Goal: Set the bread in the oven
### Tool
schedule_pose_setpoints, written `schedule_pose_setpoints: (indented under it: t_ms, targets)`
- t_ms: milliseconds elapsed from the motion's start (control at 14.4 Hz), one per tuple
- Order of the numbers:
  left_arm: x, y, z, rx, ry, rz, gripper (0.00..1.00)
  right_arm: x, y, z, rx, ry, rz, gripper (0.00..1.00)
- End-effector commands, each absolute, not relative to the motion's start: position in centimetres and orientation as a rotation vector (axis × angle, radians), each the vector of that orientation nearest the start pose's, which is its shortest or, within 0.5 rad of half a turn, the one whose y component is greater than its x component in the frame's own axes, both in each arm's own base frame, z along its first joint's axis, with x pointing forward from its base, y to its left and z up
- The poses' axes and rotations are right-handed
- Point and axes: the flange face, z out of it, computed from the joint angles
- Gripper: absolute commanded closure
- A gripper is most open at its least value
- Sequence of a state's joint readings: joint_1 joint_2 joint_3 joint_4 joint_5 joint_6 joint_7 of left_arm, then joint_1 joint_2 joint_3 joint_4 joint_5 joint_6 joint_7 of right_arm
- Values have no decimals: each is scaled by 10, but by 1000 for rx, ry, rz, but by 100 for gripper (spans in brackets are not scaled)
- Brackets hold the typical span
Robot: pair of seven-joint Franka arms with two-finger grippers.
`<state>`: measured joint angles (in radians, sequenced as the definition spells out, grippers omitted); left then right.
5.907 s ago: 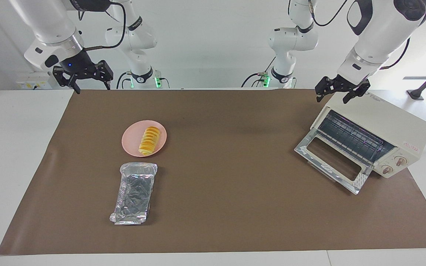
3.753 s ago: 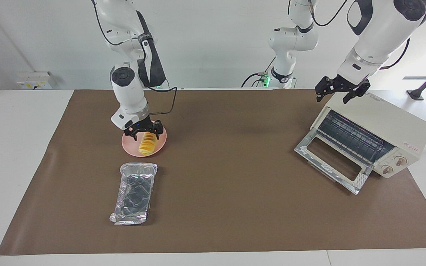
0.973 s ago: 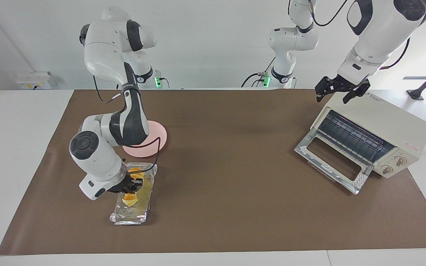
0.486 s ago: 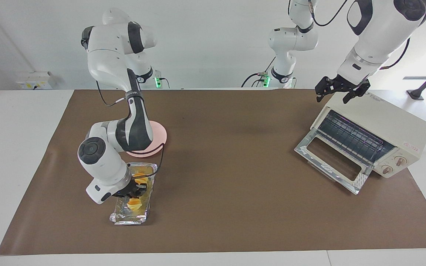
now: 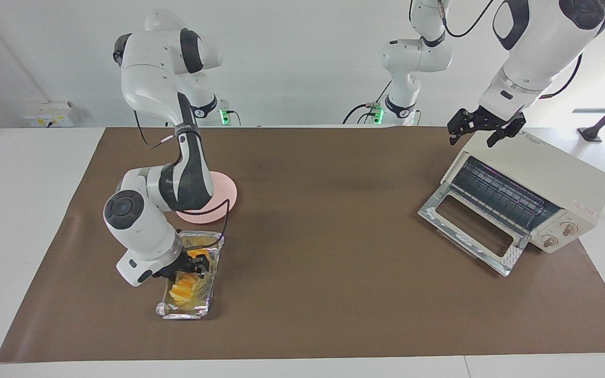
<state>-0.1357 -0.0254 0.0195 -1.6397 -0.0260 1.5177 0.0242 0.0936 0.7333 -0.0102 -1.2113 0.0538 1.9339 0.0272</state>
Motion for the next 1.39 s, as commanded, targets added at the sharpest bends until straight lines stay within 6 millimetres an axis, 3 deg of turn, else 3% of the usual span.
schedule_pose_setpoints:
  t_ms: [0,208,486,695,973,1042,1112,1181,1251,1320]
  targets:
    - [529,-62,605,-3163,214,148,0,739,63,358,-3098,-52,39,0]
    - [529,-62,605,-3163,214,148,0,739,55,361,-3123,-84,56,0]
    - [529,-62,605,-3163,214,148,0,743,24,362,-3178,-212,19,0]
    - [529,-62,605,-3163,214,148,0,738,11,343,-3178,-225,-2,2]
    - [529,-62,605,-3163,214,148,0,714,-1,306,-3175,-239,-120,6]
    - [529,-62,605,-3163,214,148,0,715,0,306,-3175,-241,-120,13]
    - [529,-62,605,-3163,214,148,0,715,-1,307,-3176,-243,-118,34]
    - [529,-62,605,-3163,214,148,0,714,-1,307,-3175,-247,-106,76]
    - [529,-62,605,-3163,214,148,0,713,1,307,-3175,-251,-96,100]
    - [529,-62,605,-3163,214,148,0,714,4,307,-3173,-254,-96,100]
